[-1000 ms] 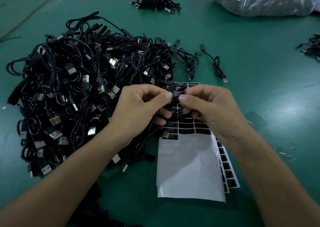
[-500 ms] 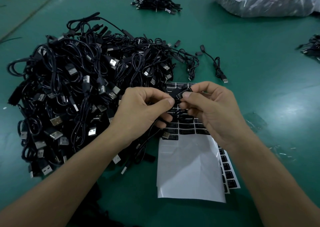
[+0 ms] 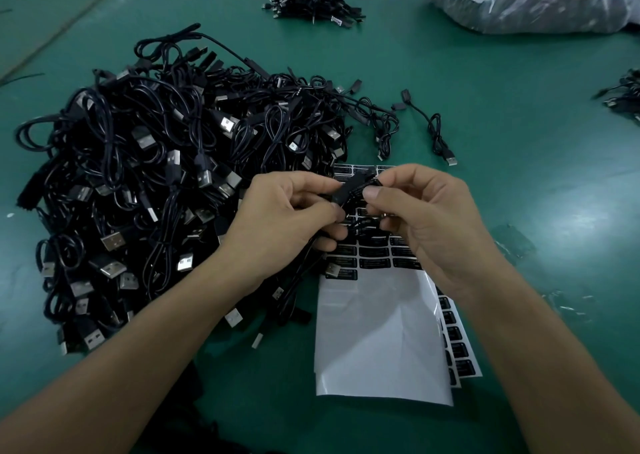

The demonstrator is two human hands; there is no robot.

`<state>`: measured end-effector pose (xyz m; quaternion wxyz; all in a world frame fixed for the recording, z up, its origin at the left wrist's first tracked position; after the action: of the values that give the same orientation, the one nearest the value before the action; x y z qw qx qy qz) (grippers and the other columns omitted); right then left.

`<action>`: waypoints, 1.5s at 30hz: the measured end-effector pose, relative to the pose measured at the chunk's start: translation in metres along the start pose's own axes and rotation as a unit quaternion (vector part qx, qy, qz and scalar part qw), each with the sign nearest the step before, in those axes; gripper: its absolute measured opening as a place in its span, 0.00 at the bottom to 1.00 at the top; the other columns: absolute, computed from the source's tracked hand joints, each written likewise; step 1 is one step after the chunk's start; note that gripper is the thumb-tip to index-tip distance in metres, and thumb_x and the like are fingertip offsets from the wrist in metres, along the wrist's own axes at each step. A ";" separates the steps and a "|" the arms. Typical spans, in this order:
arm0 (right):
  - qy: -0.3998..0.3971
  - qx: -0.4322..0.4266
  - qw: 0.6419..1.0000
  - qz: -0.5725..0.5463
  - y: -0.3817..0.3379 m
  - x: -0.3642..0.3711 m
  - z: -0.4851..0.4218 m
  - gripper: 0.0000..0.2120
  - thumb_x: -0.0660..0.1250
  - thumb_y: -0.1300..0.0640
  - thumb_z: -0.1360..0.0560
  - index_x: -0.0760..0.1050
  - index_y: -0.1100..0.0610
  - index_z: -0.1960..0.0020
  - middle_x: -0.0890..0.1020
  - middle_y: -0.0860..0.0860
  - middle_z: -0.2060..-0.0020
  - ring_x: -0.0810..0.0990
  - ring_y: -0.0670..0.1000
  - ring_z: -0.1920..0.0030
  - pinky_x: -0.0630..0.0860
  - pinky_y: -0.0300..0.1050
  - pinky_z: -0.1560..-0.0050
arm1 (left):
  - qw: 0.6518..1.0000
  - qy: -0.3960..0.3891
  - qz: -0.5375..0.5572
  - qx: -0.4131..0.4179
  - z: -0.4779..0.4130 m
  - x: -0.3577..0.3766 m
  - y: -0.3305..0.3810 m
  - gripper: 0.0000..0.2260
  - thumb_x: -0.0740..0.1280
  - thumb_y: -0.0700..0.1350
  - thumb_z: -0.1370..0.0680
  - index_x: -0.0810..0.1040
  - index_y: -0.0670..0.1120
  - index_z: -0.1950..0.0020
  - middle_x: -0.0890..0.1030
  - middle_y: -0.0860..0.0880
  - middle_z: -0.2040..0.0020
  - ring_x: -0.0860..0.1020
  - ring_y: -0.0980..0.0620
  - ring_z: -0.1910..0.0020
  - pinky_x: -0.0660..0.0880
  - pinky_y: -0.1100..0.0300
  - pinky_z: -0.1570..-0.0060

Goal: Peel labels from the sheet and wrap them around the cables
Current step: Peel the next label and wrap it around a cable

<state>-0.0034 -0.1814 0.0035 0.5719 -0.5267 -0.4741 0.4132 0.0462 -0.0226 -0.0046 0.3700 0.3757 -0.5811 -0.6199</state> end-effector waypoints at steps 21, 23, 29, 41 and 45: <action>0.018 0.003 1.000 0.013 0.000 0.000 0.001 0.13 0.76 0.68 0.30 0.75 0.56 0.53 0.85 0.54 0.66 0.82 0.47 0.68 0.76 0.36 0.67 | 0.998 -0.057 0.006 -0.018 0.003 0.003 0.003 0.07 0.71 0.33 0.24 0.82 0.41 0.49 0.86 0.42 0.59 0.86 0.50 0.62 0.82 0.61 0.65; 0.017 0.004 1.000 0.016 0.000 0.001 0.001 0.13 0.76 0.68 0.30 0.75 0.56 0.55 0.85 0.54 0.66 0.82 0.47 0.68 0.76 0.36 0.67 | 0.998 -0.064 0.002 -0.021 0.003 0.003 0.003 0.08 0.71 0.32 0.24 0.83 0.42 0.47 0.86 0.42 0.60 0.86 0.50 0.62 0.81 0.62 0.66; 0.025 0.002 0.999 0.024 -0.002 -0.004 0.000 0.11 0.75 0.69 0.29 0.77 0.56 0.57 0.83 0.51 0.70 0.81 0.47 0.70 0.75 0.35 0.69 | 0.998 -0.046 -0.024 -0.018 0.002 0.001 0.001 0.08 0.71 0.32 0.25 0.85 0.43 0.51 0.86 0.42 0.61 0.86 0.49 0.63 0.80 0.63 0.67; 0.025 -0.005 0.999 0.046 -0.002 -0.003 0.000 0.08 0.76 0.67 0.29 0.80 0.56 0.56 0.85 0.52 0.68 0.83 0.47 0.68 0.76 0.35 0.68 | 0.999 -0.042 -0.017 -0.014 0.001 0.001 0.000 0.05 0.71 0.35 0.23 0.85 0.43 0.51 0.86 0.44 0.60 0.86 0.49 0.61 0.82 0.61 0.64; 0.017 -0.015 0.999 0.046 -0.003 -0.001 0.000 0.07 0.74 0.67 0.28 0.81 0.57 0.57 0.85 0.54 0.66 0.82 0.47 0.69 0.76 0.35 0.68 | 0.998 -0.049 -0.019 -0.021 0.002 0.002 0.001 0.05 0.70 0.35 0.23 0.84 0.42 0.51 0.87 0.44 0.61 0.86 0.49 0.62 0.82 0.61 0.64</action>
<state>-0.0034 -0.1831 0.0066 0.5530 -0.5631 -0.4455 0.4226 0.0438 -0.0235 -0.0038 0.3372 0.3480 -0.5781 -0.6565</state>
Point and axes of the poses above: each hand's wrist, its own z-axis away from the middle knuckle, its own x-axis out of the palm, y = z × x, the point moved 5 cm from there along -z, towards the middle knuckle
